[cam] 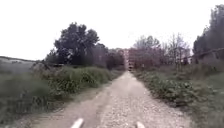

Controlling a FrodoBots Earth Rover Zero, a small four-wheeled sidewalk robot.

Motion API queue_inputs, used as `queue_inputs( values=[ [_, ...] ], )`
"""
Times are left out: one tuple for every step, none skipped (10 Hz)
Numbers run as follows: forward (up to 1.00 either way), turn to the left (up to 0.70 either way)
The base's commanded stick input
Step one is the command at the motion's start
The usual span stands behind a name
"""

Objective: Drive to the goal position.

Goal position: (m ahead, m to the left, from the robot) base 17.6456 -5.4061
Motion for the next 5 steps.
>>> queue_inputs(
  values=[
    [0.70, 0.00],
    [0.70, 0.00],
    [0.70, 0.00],
    [0.70, 0.00],
    [0.70, 0.00]
  ],
)
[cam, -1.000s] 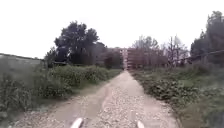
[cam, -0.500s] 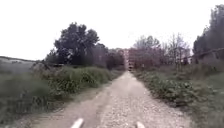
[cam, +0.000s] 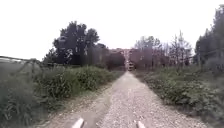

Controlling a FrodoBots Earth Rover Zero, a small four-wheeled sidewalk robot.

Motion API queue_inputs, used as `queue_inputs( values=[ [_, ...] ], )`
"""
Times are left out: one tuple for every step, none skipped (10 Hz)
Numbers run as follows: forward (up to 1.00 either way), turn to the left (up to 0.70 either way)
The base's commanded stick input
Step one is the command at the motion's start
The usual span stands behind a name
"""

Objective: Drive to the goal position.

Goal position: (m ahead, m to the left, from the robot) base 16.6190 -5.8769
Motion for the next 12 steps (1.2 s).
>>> queue_inputs(
  values=[
    [0.70, -0.12],
    [0.70, -0.32],
    [0.70, -0.07],
    [0.70, 0.00],
    [0.70, 0.00],
    [0.70, 0.00],
    [0.70, 0.00],
    [0.70, 0.00],
    [0.70, 0.00],
    [0.70, 0.00],
    [0.70, -0.13],
    [0.70, -0.33]
  ],
)
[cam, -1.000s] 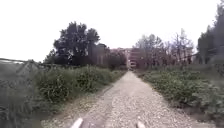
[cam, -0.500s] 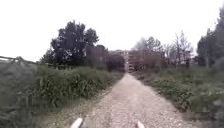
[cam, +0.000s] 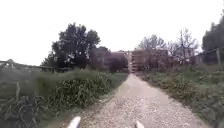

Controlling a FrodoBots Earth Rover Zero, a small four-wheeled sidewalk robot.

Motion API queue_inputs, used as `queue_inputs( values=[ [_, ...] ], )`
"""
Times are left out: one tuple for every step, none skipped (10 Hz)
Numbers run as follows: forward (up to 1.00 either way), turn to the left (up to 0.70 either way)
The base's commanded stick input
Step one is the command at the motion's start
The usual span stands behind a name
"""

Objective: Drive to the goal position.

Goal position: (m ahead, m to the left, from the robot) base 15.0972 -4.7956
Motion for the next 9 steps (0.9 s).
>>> queue_inputs(
  values=[
    [0.70, -0.21],
    [0.70, -0.12],
    [0.70, -0.02],
    [0.70, -0.04],
    [0.70, -0.27],
    [0.70, -0.34],
    [0.70, -0.25],
    [0.70, -0.01],
    [0.70, 0.00]
  ],
)
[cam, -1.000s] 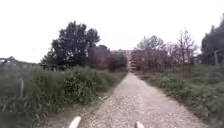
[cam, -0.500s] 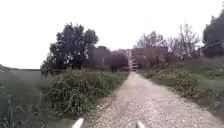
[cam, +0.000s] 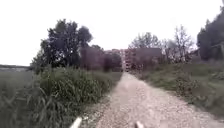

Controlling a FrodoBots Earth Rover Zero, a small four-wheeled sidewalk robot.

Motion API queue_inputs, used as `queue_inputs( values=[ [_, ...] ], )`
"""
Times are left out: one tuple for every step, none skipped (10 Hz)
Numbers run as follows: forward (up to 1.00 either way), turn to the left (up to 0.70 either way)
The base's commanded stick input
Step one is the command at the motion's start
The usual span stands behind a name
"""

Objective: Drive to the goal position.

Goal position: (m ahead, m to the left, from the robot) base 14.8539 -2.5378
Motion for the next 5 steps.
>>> queue_inputs(
  values=[
    [0.70, 0.00],
    [0.70, -0.19],
    [0.70, -0.08],
    [0.70, 0.00],
    [0.70, -0.06]
  ],
)
